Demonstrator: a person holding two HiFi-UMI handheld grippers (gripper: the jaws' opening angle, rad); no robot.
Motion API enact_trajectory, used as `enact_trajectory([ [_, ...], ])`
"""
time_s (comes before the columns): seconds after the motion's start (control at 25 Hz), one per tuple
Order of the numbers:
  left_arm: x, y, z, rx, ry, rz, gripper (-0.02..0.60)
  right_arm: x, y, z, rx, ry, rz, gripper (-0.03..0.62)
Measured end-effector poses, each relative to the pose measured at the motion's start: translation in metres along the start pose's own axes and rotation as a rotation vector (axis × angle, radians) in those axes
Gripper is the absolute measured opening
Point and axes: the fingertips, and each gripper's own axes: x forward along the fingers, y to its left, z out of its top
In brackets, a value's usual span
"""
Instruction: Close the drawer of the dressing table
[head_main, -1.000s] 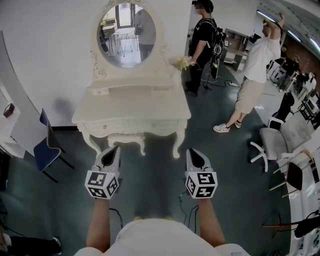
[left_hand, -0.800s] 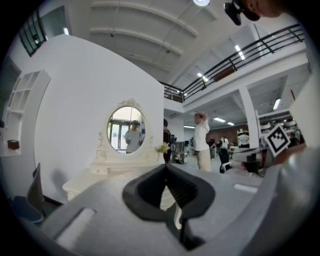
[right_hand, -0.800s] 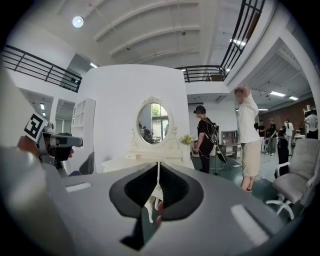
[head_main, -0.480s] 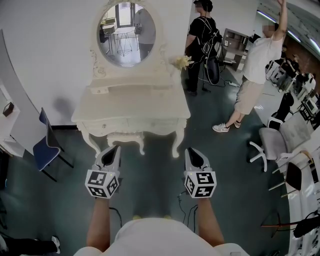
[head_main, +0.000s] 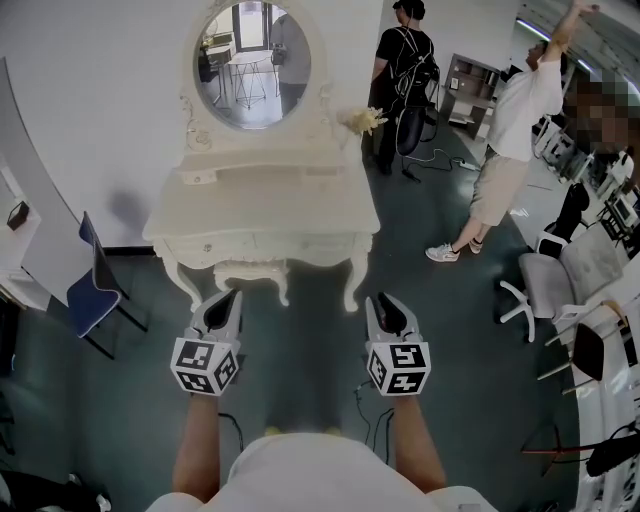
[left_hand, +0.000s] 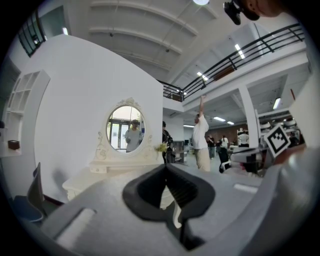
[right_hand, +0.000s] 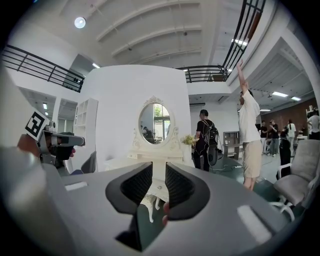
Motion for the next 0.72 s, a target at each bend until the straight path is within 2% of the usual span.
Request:
enact_trajectory([
  [0.72,0.032,-0.051,-0.014,0.005,0.027,0.048,-0.002,0.005,-0.055,-0.011,0.025,0.0,0.073,0.066],
])
